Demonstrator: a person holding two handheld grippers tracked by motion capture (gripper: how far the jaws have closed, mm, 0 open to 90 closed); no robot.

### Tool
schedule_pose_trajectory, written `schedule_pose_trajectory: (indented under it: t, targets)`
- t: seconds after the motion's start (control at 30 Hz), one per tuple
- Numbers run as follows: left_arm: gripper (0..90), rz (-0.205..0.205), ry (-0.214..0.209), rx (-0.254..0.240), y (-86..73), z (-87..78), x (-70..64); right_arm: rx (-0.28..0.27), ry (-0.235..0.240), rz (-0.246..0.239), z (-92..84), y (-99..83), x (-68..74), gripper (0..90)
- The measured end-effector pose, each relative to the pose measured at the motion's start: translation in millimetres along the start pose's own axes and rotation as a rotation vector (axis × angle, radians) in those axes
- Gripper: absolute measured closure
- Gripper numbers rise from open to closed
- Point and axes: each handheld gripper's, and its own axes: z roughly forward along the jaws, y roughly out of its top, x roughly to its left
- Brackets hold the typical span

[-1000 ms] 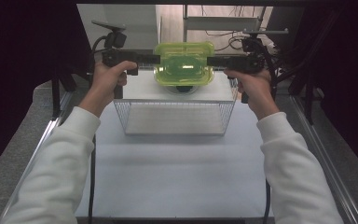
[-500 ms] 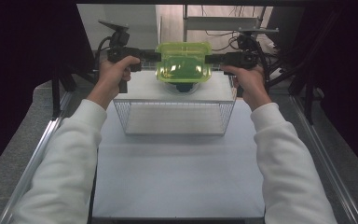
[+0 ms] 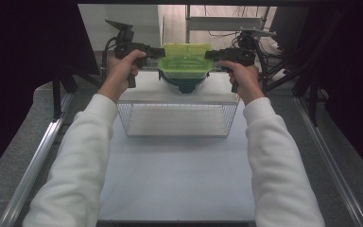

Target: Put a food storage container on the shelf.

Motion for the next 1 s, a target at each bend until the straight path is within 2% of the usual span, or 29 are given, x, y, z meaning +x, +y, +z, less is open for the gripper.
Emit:
schedule_pose_trajectory:
  t: [0.1, 0.23, 0.27, 0.3, 0.33, 0.4, 0.43, 0.47, 0.5, 0.53, 0.57, 0.6, 0.63, 0.67, 0.7, 0.73, 0.83, 0.93, 0.97, 1.0]
  targets:
    - [73.7, -0.008, -0.003, 0.002, -0.1, 1.5, 3.0, -0.004, 0.006, 0.006, 2.5, -0.2, -2.7, 71.4]
    - [68.6, 0.002, 0.019, 0.001, -2.2, 6.7, 5.5, 0.001, 0.014, 0.014, 7.2, -2.1, -6.6, 67.1]
    - [67.0, 0.009, 0.029, -0.006, -2.7, 7.5, 5.1, -0.03, 0.024, 0.009, 7.9, -5.2, -7.7, 66.0]
    - [63.8, 0.009, 0.029, -0.006, -2.7, 7.5, 5.1, -0.03, 0.024, 0.009, 7.9, -5.2, -7.7, 66.0]
    - [58.6, 0.018, 0.071, -0.018, -2.7, 8.2, 4.3, -0.045, 0.03, 0.011, 8.0, -7.8, -10.6, 59.1]
    - [45.1, 0.027, 0.085, -0.021, -2.9, 8.5, 4.9, -0.053, 0.006, 0.012, 8.0, -9.4, -13.9, 45.6]
    - [37.8, 0.027, 0.085, -0.021, -2.9, 8.5, 4.9, -0.053, 0.006, 0.012, 8.0, -9.4, -13.9, 45.6]
    - [37.8, 0.031, 0.088, -0.032, -3.3, 7.9, 4.6, -0.062, 0.004, 0.024, 7.6, -9.8, -16.1, 40.8]
    - [32.2, 0.04, 0.091, -0.045, -3.9, 6.3, 3.6, -0.075, 0.013, 0.037, 6.4, -10.5, -18.3, 38.6]
    - [25.6, 0.048, 0.087, -0.057, -4.5, 4.5, 2.3, -0.112, 0.038, 0.036, 0.0, -12.5, -20.9, 37.2]
    - [25.6, 0.062, 0.086, -0.063, -5.1, 2.3, 0.9, -0.112, 0.038, 0.036, 0.0, -12.5, -20.9, 37.2]
    - [22.8, 0.086, 0.087, -0.078, -6.7, -3.3, -2.6, -0.137, 0.051, 0.009, -7.6, -14.6, -22.1, 34.5]
    - [22.8, 0.086, 0.087, -0.078, -6.7, -3.3, -2.6, -0.137, 0.051, 0.009, -7.6, -14.6, -22.1, 34.5]
    - [22.7, 0.105, 0.083, -0.093, -8.7, -9.1, -5.0, -0.14, 0.053, -0.028, -15.8, -16.0, -22.1, 32.8]
    - [22.6, 0.105, 0.083, -0.093, -8.7, -9.1, -5.0, -0.14, 0.053, -0.028, -15.8, -16.0, -22.1, 32.8]
    - [22.5, 0.113, 0.075, -0.096, -11.8, -14.6, -6.7, -0.139, 0.039, -0.072, -24.3, -16.5, -20.0, 31.0]
    - [23.0, 0.128, 0.08, -0.103, -17.8, -23.4, -10.6, -0.147, 0.018, -0.13, -35.2, -18.5, -14.5, 29.2]
    - [23.0, 0.137, 0.071, -0.107, -22.7, -29.4, -12.6, -0.14, 0.031, -0.154, -39.9, -21.6, -10.5, 28.5]
    - [23.0, 0.143, 0.071, -0.107, -25.5, -32.3, -13.5, -0.126, 0.029, -0.18, -43.5, -26.3, -6.6, 28.1]
    - [23.0, 0.16, 0.07, -0.113, -32.1, -37.5, -15.6, -0.11, 0.027, -0.186, -45.5, -28.7, -4.5, 27.9]
